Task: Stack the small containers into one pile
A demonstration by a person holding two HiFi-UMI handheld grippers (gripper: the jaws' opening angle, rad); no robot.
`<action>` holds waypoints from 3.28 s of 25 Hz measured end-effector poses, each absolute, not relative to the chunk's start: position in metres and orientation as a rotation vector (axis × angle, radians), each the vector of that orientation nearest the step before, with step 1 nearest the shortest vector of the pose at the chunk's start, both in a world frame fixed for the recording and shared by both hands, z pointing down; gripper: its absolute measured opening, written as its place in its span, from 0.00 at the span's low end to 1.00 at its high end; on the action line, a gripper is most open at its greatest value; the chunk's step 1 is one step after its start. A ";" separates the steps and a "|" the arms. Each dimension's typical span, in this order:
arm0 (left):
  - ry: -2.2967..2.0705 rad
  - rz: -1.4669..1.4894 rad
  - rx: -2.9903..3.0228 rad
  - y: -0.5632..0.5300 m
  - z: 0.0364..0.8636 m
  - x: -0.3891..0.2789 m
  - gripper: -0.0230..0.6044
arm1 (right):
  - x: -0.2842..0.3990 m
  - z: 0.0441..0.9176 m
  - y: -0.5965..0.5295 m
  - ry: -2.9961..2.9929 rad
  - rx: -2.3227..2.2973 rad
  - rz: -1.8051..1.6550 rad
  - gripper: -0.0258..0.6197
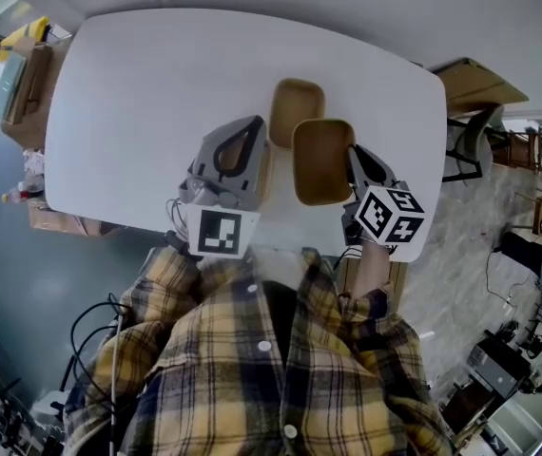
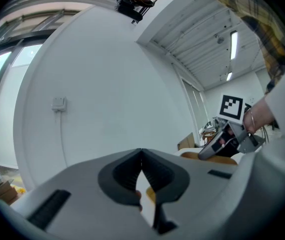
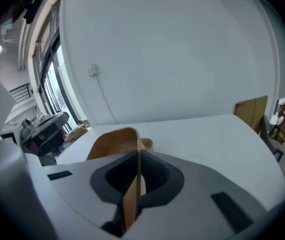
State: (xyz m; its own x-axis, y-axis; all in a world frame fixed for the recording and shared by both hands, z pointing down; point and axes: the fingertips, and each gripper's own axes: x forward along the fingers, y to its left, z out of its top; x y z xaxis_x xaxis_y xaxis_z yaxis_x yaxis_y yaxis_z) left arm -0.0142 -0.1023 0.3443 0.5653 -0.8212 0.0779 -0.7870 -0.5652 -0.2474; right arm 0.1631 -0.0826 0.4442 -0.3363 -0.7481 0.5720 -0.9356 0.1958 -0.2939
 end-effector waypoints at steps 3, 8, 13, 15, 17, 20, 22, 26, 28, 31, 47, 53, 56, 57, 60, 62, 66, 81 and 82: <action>1.373 -0.283 -2.599 -0.104 0.342 -0.018 0.07 | 0.155 0.433 -0.104 -2.238 1.621 0.946 0.08; 1.409 -0.300 -2.591 -0.107 0.347 -0.030 0.07 | 0.144 0.436 -0.140 -2.246 1.675 1.012 0.08; 1.455 -0.322 -2.589 -0.110 0.353 -0.044 0.07 | 0.138 0.453 -0.164 -2.234 1.772 1.241 0.08; 1.472 -0.330 -2.585 -0.112 0.355 -0.048 0.07 | 0.139 0.467 -0.170 -2.197 1.799 1.325 0.08; 1.487 -0.341 -2.585 -0.114 0.357 -0.051 0.07 | 0.141 0.481 -0.173 -2.150 1.818 1.371 0.08; 1.495 -0.346 -2.587 -0.117 0.361 -0.053 0.07 | 0.144 0.495 -0.174 -2.090 1.829 1.348 0.08; 1.496 -0.342 -2.590 -0.120 0.363 -0.056 0.07 | 0.145 0.503 -0.173 -2.057 1.830 1.326 0.08; 1.509 -0.349 -2.599 -0.125 0.369 -0.061 0.07 | 0.146 0.514 -0.172 -2.000 1.831 1.275 0.08; 1.517 -0.353 -2.603 -0.127 0.372 -0.061 0.07 | 0.147 0.517 -0.173 -1.976 1.829 1.239 0.08; 1.521 -0.362 -2.612 -0.129 0.375 -0.061 0.07 | 0.148 0.522 -0.175 -1.951 1.831 1.213 0.08; 1.514 -0.375 -2.629 -0.125 0.379 -0.058 0.07 | 0.132 0.551 -0.166 -1.798 1.654 0.842 0.21; 1.522 -0.381 -2.621 -0.122 0.379 -0.057 0.07 | 0.129 0.560 -0.165 -1.737 1.568 0.710 0.22; 1.526 -0.373 -2.610 -0.122 0.378 -0.059 0.07 | 0.127 0.563 -0.165 -1.718 1.532 0.660 0.23; 1.530 -0.369 -2.608 -0.123 0.378 -0.059 0.07 | 0.127 0.564 -0.166 -1.713 1.525 0.639 0.23; 1.536 -0.367 -2.607 -0.123 0.377 -0.059 0.07 | 0.125 0.564 -0.166 -1.703 1.511 0.604 0.23; 1.537 -0.367 -2.607 -0.123 0.376 -0.059 0.07 | 0.125 0.564 -0.168 -1.693 1.497 0.573 0.24; 1.534 -0.368 -2.605 -0.121 0.377 -0.060 0.07 | 0.124 0.565 -0.169 -1.682 1.510 0.534 0.25; 1.521 -0.299 -2.558 -0.110 0.353 -0.064 0.07 | 0.138 0.523 -0.155 -1.817 1.654 0.692 0.36; 1.523 -0.302 -2.560 -0.110 0.354 -0.065 0.07 | 0.135 0.514 -0.153 -1.845 1.657 0.694 0.36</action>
